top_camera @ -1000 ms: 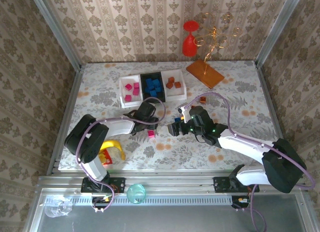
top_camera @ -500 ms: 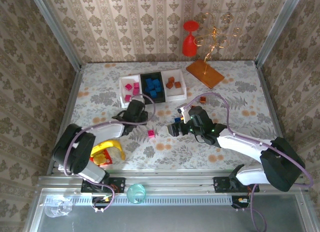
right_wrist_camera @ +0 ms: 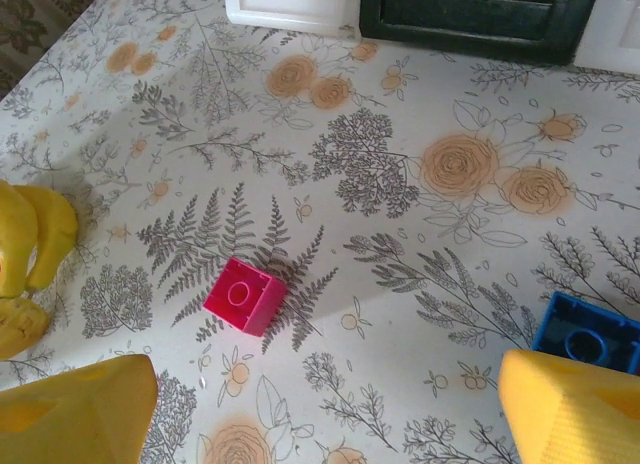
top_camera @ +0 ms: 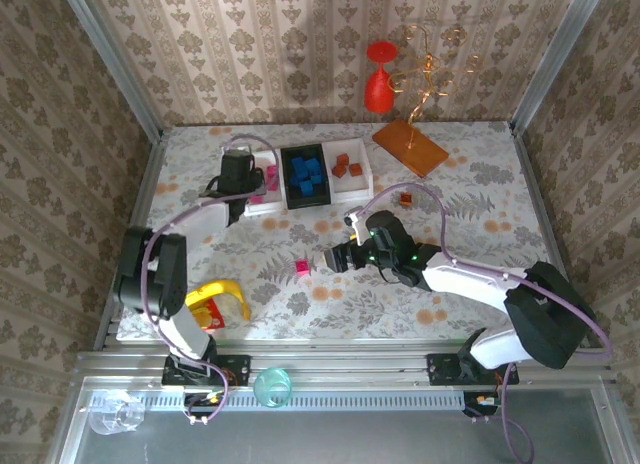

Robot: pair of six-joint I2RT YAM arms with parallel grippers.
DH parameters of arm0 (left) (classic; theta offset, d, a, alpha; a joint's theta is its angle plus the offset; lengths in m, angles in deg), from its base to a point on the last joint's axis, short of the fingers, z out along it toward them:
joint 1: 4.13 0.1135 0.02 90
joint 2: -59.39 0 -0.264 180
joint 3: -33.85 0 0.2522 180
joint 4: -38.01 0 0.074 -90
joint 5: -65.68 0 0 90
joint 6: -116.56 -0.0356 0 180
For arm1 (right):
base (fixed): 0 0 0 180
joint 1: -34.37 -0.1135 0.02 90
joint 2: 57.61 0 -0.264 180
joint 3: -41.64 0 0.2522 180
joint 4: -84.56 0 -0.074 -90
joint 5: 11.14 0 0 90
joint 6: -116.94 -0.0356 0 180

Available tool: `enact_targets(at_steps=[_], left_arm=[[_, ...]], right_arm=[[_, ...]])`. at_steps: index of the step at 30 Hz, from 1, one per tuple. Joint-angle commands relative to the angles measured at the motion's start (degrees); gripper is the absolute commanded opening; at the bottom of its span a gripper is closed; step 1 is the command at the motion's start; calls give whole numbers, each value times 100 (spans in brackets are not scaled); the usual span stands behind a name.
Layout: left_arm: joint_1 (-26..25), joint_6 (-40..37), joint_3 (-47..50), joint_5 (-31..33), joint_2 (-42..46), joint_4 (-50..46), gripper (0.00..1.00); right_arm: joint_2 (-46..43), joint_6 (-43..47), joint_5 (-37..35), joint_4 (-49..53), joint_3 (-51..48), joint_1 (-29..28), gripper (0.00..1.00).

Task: Sort the legos into containers by color
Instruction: Place the lego in the container.

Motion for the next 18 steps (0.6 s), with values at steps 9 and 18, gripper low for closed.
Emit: enact_targets(at_steps=[9, 18], left_arm=[[31, -432, -1182, 44, -600, -787, 55], [-566, 24, 907, -915, 1283, -304, 70]], right_arm=[[139, -213, -334, 598, 307, -81, 90], [-100, 367, -844, 1140, 308, -66, 91]])
